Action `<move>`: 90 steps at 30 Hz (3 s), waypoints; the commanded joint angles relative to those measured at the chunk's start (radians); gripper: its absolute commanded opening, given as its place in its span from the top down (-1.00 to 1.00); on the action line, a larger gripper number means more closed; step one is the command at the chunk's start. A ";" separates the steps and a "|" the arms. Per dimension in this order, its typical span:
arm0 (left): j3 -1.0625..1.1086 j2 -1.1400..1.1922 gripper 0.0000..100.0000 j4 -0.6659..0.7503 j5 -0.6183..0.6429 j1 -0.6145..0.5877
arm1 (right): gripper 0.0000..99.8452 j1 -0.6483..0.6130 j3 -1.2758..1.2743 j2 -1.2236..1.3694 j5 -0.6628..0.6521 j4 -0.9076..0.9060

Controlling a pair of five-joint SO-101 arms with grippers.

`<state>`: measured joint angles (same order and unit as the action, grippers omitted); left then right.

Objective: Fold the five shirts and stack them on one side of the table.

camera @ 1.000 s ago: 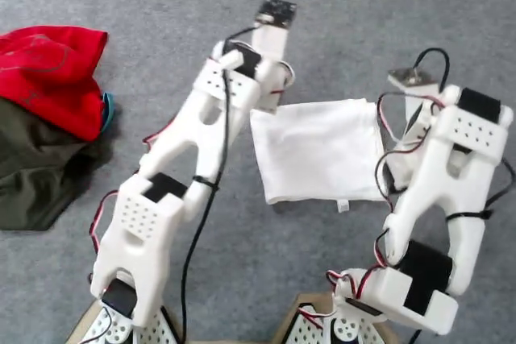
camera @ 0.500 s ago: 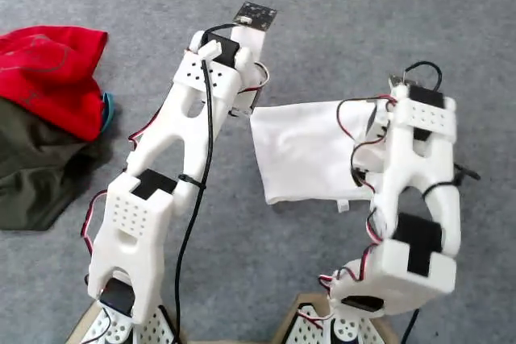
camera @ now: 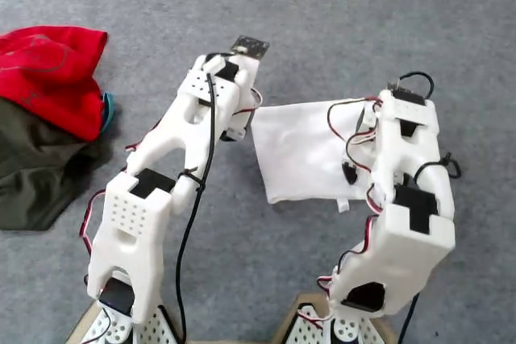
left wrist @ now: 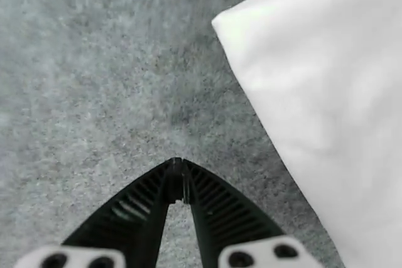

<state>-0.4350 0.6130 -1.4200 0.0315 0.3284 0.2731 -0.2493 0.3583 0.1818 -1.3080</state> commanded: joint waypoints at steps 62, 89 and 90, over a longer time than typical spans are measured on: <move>-0.217 -0.034 0.71 -0.006 0.218 -0.088 | 0.97 0.242 0.855 0.232 -0.526 -0.137; -0.783 -0.041 0.70 -0.339 0.064 -0.679 | 0.24 0.198 0.920 0.263 -0.580 -0.275; -0.822 -0.041 0.70 -0.339 0.064 -0.730 | 0.25 0.193 0.937 0.263 -0.583 -0.292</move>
<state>-1.0871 0.6130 -1.7315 0.1051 -0.2608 0.4941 0.6130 0.6314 -0.3798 -1.5581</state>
